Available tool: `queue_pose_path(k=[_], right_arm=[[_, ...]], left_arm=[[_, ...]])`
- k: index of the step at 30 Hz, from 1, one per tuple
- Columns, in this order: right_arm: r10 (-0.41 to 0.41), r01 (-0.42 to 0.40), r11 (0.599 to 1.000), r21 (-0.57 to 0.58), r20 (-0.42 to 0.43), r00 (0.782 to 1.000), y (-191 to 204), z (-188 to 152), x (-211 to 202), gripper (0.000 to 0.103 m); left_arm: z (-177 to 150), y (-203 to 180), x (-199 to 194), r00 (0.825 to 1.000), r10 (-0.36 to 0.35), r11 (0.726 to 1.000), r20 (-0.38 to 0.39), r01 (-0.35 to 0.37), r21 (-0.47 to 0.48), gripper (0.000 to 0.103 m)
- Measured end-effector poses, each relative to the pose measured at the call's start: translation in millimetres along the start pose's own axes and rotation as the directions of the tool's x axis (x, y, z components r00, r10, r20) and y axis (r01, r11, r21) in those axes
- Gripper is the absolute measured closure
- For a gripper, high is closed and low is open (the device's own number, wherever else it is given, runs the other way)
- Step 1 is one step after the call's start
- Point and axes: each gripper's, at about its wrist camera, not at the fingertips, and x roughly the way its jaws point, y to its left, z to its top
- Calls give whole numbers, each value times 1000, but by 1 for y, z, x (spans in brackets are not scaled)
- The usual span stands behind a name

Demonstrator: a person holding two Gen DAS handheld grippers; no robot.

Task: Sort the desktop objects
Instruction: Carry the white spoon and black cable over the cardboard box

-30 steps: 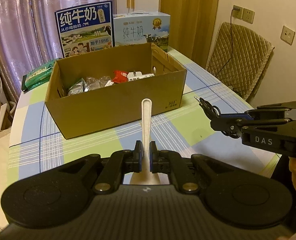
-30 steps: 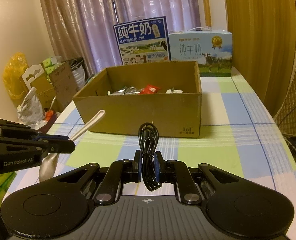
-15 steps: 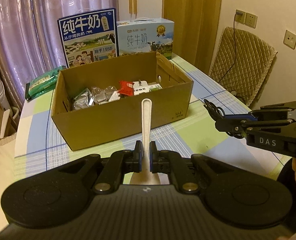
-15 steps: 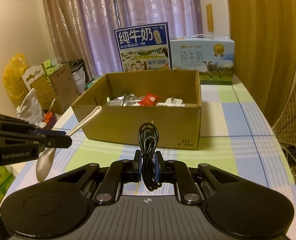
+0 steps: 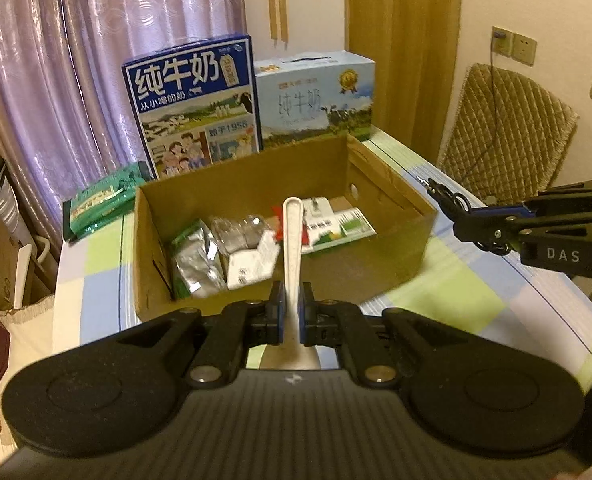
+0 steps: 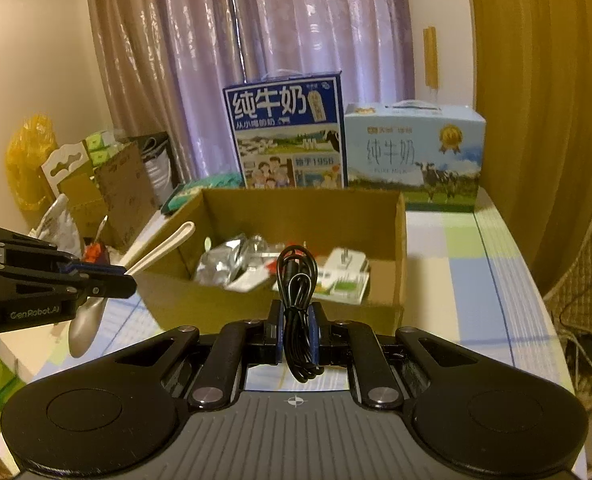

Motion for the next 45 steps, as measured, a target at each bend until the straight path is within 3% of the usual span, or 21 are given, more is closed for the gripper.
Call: queue_pose_path(k=[13,29,30,32,45], right_arm=[[-7,6,999,-42,-22,1000,-16,47,67,94],[8,-11,999,-37,-68,998,-21,49,123,94],[8,-11,999,-37,-69,998,-22,49,125,94],[7,-9,999,-37,-71,997,-23,49,127,94],[3,-5,1000,-22,-81,997,-30,46,132,94]], left_arm=[[47,38,56,1000,13,999,-6,-13,-40,99],[50,57,120,998,14,997,-57,-18,-70,99],[50,57,122,998,19,998,-58,-23,-65,98],[50,59,127,997,39,997,-60,-44,-69,82],[33,75,120,998,39,991,-56,-46,-122,79]])
